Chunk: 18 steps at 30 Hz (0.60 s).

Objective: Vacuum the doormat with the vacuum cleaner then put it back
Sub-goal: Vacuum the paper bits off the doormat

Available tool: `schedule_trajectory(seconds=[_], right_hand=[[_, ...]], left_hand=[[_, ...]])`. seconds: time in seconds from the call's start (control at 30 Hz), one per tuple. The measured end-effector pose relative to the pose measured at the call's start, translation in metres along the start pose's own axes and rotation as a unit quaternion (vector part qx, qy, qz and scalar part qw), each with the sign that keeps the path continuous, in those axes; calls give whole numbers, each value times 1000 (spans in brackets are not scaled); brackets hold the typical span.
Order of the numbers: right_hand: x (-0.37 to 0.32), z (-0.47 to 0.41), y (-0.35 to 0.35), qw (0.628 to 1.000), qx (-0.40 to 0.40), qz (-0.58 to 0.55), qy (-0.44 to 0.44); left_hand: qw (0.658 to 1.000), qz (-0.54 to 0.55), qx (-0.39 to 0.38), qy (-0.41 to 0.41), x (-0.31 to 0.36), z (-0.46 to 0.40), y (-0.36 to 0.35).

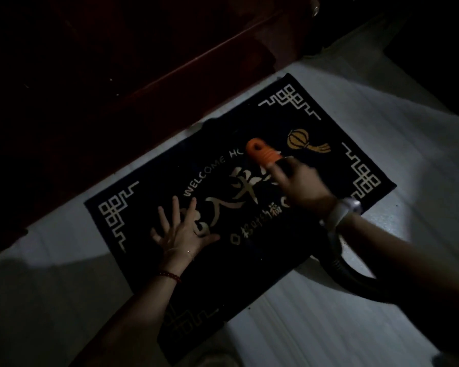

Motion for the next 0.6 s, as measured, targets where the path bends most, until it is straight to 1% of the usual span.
schedule_trajectory(seconds=[0.1,0.17,0.2,0.23,0.3,0.37,0.4,0.47,0.53,0.6], right_hand=[[34,0,41,994,81,-33,-65],[35,4,37,991,104,-19,-83],[26,5,25,992,100,-14,-72],[13,7,8,995,86,-5,-48],[-18,12,-36,998,28,55,11],[-40,23,-70,991,-32,113,56],[-45,27,-76,989,-51,125,66],[-40,29,-68,991,-58,100,63],[-25,24,-42,998,-42,26,34],[0,18,-7,998,-1,-67,-11]], left_hand=[[1000,-5,-12,3,-1,-2,-1],[1000,-16,-13,0,0,-2,-1],[1000,-17,-11,0,0,-2,0],[1000,-17,-13,0,-1,-2,0],[1000,-14,-20,1,-2,-2,-1],[1000,-16,-14,5,-3,-1,-1],[1000,-19,-9,9,-3,-1,-1],[1000,-26,-7,8,-2,-1,-1],[1000,-16,-12,3,-1,-1,-1],[1000,0,-20,3,1,-2,0]])
Point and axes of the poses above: each hand's wrist, its own z-axis away from the middle knuckle, its own y-axis out of the back of the hand, x = y × z, the point moved 10 cm from there along -z, towards the middle knuckle, and after that the axes turned 12 degrees about -x, right-handed, at the moved point
